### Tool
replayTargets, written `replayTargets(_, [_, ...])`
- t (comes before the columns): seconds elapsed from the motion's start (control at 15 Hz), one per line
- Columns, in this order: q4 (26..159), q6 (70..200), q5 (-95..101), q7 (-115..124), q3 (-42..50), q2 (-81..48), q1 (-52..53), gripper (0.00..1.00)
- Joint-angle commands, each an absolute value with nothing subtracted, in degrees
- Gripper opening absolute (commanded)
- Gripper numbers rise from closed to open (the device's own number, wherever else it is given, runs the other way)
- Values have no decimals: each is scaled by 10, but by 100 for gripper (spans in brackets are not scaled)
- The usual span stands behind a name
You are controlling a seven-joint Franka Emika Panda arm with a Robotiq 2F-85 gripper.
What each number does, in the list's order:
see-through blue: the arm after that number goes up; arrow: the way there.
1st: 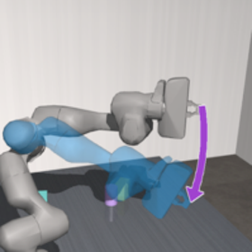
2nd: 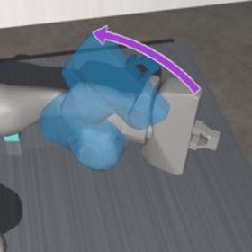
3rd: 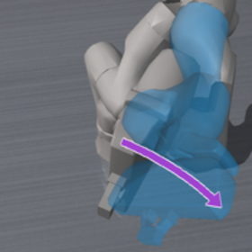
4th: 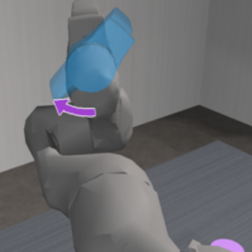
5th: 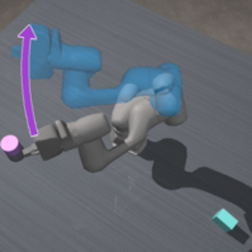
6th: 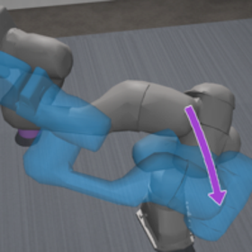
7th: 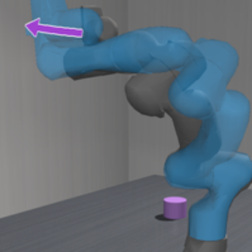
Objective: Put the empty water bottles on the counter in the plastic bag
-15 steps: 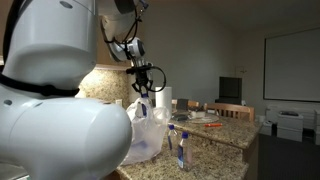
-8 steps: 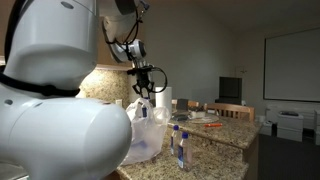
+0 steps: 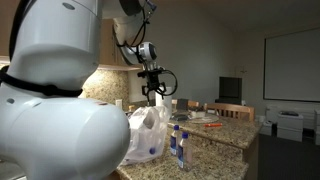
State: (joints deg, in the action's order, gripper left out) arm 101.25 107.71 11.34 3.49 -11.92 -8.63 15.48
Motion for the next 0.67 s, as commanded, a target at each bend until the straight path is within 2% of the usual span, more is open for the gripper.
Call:
replayTargets(0.0, [1063,1116,83,-5,-103,-44,120,100])
replayTargets(0.6, [1045,1066,40,-234,-22,-58,17,100])
